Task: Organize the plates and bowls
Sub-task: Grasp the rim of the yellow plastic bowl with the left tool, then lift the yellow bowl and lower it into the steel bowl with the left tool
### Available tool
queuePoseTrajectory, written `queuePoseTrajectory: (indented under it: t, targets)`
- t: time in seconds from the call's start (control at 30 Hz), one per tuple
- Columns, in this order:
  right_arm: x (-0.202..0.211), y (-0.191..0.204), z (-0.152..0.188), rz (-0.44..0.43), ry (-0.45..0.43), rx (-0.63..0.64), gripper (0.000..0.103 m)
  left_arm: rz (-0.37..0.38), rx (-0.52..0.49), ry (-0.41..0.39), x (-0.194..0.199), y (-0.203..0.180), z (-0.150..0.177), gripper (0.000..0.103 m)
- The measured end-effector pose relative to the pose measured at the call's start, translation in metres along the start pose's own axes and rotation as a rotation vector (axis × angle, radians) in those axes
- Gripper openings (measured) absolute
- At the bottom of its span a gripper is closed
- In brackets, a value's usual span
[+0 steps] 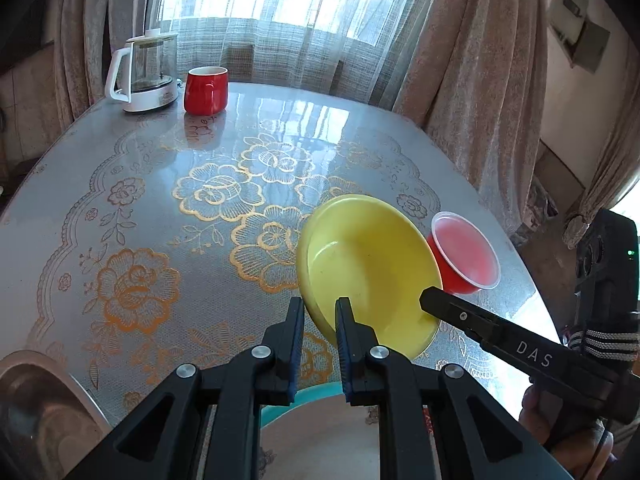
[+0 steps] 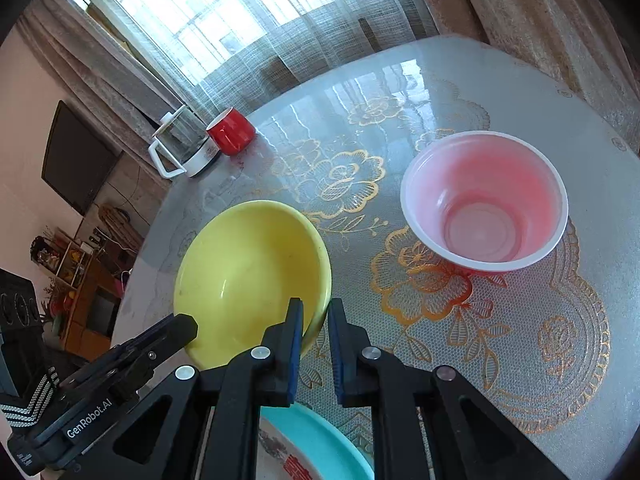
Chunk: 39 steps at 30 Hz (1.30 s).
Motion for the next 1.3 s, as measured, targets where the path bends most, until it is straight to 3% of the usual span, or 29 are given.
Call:
queuePoseTrajectory:
  t: [0.23,0.73,1.03,1.3]
  targets:
    - [0.013,0.04,0.02,-0.053,-0.002,0.076,0.012,-0.041,0.031,-0.081,0.044,0.024,0.019,0.016]
    - [0.001,0.136,0.074,-0.157,0.083,0.24,0.012,-0.117,0.172,-0.155,0.119,0.105,0.07,0.016]
    - [-0.014,0.195,0.108,-0.222,0.143,0.346,0.012,-0.144,0.325,-0.153,0.145,0.166,0.101,0.015]
    - [-0.034,0.213,0.142,-0.218,0.219,0.404,0.013,-0.183,0.396,-0.115,0.147,0.193,0.138,0.015]
Point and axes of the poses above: each gripper's, at about its wrist camera, not at the fingertips, and x roughly against the way its jaws point, y to its left, z to its underside, the point moved 7 cm from there along -x, roughly the way its jaws point, and after that the axes turned 1 degree about -z, right-handed, at the moved point
